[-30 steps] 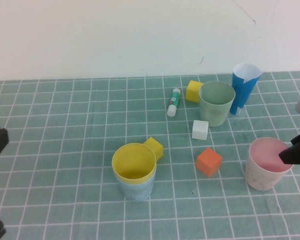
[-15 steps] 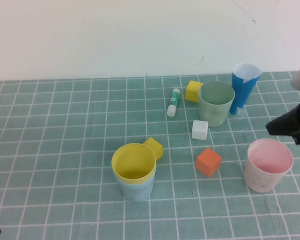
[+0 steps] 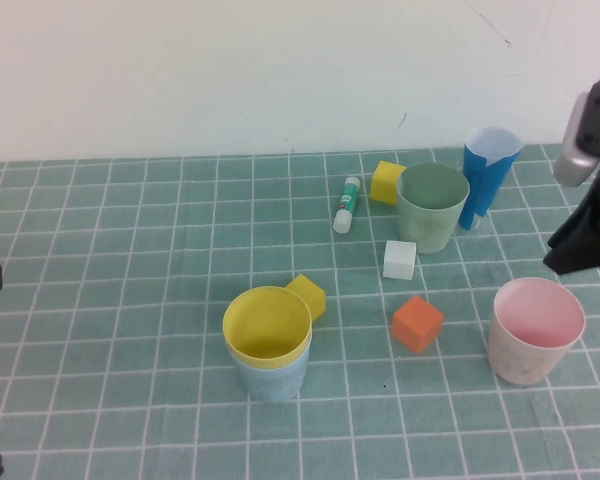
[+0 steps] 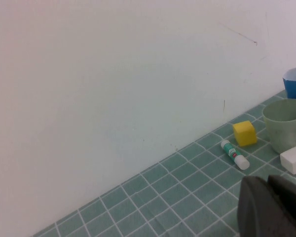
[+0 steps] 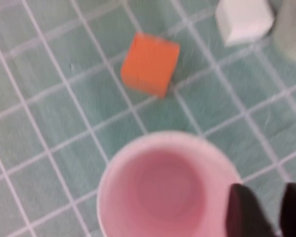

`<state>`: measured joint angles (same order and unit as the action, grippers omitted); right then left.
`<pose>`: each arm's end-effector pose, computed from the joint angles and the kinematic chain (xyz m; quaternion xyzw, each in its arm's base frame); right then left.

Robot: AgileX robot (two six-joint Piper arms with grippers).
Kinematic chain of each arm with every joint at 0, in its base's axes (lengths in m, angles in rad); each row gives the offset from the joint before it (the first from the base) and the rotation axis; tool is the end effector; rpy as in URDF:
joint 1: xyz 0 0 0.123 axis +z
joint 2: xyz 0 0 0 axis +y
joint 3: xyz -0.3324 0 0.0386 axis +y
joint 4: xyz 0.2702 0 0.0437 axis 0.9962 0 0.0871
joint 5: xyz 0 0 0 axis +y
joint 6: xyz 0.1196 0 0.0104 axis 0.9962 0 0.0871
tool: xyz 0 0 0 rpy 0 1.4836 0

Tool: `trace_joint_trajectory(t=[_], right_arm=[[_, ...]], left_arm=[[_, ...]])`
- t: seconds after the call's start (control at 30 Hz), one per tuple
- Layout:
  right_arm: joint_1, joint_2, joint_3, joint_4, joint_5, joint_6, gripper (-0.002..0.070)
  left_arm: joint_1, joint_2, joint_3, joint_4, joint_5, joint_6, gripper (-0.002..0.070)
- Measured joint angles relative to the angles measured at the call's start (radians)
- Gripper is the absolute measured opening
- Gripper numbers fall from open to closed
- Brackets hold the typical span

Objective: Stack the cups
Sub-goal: Pick up the pink cup

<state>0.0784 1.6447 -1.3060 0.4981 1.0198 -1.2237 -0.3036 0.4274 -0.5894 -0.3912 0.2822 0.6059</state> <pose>0.3659 0.0778 0.3004 -0.5042 0.8206 0.1124 0.2445 0.0844 -0.0398 0.3811 0.2229 0.6757 -0.0641 0.6997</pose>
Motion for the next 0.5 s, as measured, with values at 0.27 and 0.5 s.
trace_joint_trajectory(t=[0.27,0.5], right_arm=[[0.001,0.115,0.0,-0.03,0.011,0.061,0.044],[0.004,0.214,0.0,0.062,0.004,0.065,0.0224]], left_arm=[[0.0,0.0,0.0,0.016,0.0,0.006,0.0001],[0.0,0.0,0.0,0.016,0.006,0.006,0.0001]])
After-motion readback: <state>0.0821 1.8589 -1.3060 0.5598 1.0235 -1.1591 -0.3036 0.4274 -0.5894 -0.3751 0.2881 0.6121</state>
